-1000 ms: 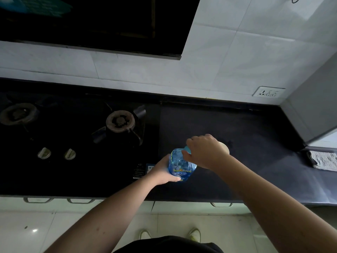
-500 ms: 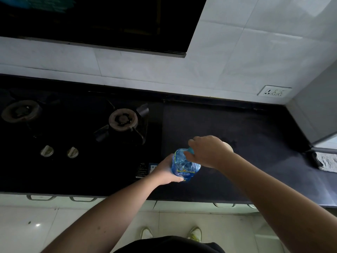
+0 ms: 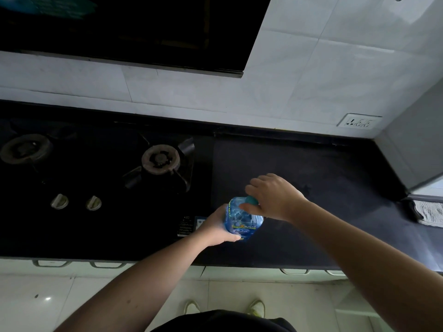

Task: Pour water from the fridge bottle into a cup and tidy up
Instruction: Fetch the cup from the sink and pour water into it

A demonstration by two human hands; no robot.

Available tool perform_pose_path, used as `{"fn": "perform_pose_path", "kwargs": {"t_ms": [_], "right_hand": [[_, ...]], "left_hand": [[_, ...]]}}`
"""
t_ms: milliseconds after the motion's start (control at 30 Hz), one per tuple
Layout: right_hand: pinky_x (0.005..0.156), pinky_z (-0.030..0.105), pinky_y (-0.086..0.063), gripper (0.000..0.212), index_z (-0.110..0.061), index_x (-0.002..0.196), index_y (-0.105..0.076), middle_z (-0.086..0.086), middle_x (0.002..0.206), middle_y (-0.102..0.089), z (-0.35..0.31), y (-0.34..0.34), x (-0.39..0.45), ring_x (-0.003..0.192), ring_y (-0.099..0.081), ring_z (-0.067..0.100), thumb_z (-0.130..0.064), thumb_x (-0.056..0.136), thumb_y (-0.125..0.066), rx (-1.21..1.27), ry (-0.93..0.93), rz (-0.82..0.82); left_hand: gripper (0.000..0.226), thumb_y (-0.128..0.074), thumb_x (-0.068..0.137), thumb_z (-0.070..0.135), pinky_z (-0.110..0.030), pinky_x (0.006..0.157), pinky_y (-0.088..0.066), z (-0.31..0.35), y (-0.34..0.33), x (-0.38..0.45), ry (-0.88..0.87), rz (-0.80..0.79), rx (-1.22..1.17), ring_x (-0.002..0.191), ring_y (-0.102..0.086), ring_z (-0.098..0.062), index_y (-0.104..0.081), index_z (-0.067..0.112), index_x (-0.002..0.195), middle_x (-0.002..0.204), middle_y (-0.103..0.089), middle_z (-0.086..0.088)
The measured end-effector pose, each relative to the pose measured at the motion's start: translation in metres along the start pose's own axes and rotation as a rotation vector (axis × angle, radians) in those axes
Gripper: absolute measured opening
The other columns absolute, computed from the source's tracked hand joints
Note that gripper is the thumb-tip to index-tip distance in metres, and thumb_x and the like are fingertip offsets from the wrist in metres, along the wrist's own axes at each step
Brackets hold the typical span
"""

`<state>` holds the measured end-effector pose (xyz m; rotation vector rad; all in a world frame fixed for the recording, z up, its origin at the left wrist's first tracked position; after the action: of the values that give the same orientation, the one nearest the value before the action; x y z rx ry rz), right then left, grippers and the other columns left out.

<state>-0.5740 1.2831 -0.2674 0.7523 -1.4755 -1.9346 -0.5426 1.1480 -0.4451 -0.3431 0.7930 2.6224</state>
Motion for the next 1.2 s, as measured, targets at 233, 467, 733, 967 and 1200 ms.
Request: {"fn": "perform_pose_path", "kwargs": {"t_ms": [233, 467, 733, 967, 1200], "right_hand": [[0.054, 0.029, -0.039, 0.06, -0.019, 0.063, -0.054, 0.001, 0.06, -0.054, -0.021, 0.004, -0.004, 0.055, -0.051, 0.021, -0.055, 0.098, -0.021, 0.009, -0.542, -0.008], [0.043, 0.024, -0.023, 0.054, -0.016, 0.064, -0.051, 0.0, 0.05, -0.035, -0.039, 0.008, -0.007, 0.048, -0.039, 0.019, -0.049, 0.101, -0.026, 0.057, -0.807, -0.082], [0.044, 0.024, -0.022, 0.054, -0.013, 0.07, -0.059, 0.002, 0.051, -0.034, -0.039, 0.011, -0.005, 0.054, -0.042, 0.023, -0.043, 0.101, -0.027, 0.09, -0.839, -0.119], [0.042, 0.024, -0.022, 0.061, -0.013, 0.059, -0.045, 0.001, 0.048, -0.036, -0.042, 0.009, -0.012, 0.04, -0.032, 0.017, -0.053, 0.1, -0.025, 0.102, -0.855, -0.102], [0.068, 0.034, -0.041, 0.063, -0.016, 0.086, -0.051, 0.003, 0.084, -0.064, -0.038, 0.001, -0.028, 0.076, -0.059, 0.024, -0.072, 0.091, -0.024, 0.202, -0.77, -0.053]], "left_hand": [[0.08, -0.088, 0.059, 0.035, -0.031, 0.095, -0.053, -0.004, -0.001, 0.003, -0.009, 0.021, -0.005, 0.107, -0.061, -0.002, -0.046, 0.039, 0.127, 0.118, -0.06, 0.019], [0.079, -0.089, 0.06, 0.035, -0.032, 0.092, -0.055, -0.004, -0.002, 0.001, -0.011, 0.048, 0.02, 0.103, -0.063, -0.001, -0.047, 0.038, 0.127, 0.113, -0.062, 0.019], [0.085, -0.086, 0.056, 0.047, -0.033, 0.091, -0.056, -0.001, -0.004, -0.004, -0.008, 0.08, 0.058, 0.102, -0.062, -0.003, -0.043, 0.041, 0.13, 0.115, -0.061, 0.021], [0.085, -0.088, 0.065, 0.036, -0.029, 0.094, -0.051, 0.0, -0.003, -0.012, -0.03, 0.077, 0.044, 0.109, -0.059, -0.003, -0.04, 0.036, 0.135, 0.123, -0.058, 0.019], [0.084, -0.088, 0.057, 0.04, -0.031, 0.091, -0.055, 0.007, -0.004, -0.016, 0.053, 0.063, 0.035, 0.101, -0.061, 0.0, -0.042, 0.039, 0.128, 0.111, -0.06, 0.021]]}}
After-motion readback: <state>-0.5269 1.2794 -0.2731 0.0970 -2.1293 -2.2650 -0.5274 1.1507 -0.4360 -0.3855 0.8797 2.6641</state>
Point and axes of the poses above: each hand's wrist, its own x-axis towards the middle knuckle, its own y-axis out of the back of the hand, z = x × y, the point moved 3 cm from there along x, towards the middle knuckle
